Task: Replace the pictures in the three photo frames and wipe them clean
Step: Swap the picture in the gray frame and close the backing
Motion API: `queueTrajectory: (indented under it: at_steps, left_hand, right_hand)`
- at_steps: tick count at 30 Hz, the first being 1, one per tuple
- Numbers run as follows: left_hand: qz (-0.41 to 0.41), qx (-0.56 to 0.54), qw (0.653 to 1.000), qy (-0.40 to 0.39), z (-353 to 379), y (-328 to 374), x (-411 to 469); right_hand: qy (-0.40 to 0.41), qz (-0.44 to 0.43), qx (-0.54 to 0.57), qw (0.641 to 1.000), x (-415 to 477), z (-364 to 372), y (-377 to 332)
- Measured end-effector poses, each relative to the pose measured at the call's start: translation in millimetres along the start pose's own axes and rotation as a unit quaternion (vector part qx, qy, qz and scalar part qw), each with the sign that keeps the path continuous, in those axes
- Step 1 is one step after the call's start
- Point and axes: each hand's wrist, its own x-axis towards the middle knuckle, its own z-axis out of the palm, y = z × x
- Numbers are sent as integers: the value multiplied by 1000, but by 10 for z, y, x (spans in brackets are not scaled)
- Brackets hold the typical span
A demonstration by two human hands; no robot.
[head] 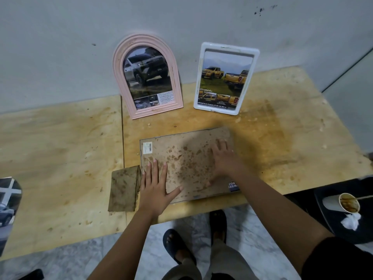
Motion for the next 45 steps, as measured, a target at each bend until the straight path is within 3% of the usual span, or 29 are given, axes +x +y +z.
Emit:
queueTrajectory:
  at_steps: [6, 12, 20, 27, 35, 45]
  left_hand:
    - [0, -1, 1000, 11, 22, 10, -7]
    - [-6, -1, 1000, 11, 10, 21, -10]
    - [-13, 8, 1000, 13, -7, 48, -9]
    - [-18, 10, 1000, 9, -10, 48, -3]
    - [-12, 4, 1000, 6, -22, 32, 2]
    - [-11, 4, 1000, 8, -29, 49, -14]
  right_hand:
    - [-10, 14, -62, 998, 29, -68, -115]
    - [-47, 13, 6, 999, 123, -159, 16]
    - [-120, 16, -10, 993, 176, -164, 38]
    - [-93, -15, 0, 996, 116, -109, 126]
    - [-153, 15, -59, 986, 8, -140, 19]
    - [-116, 14, -30, 993, -74, -70, 2]
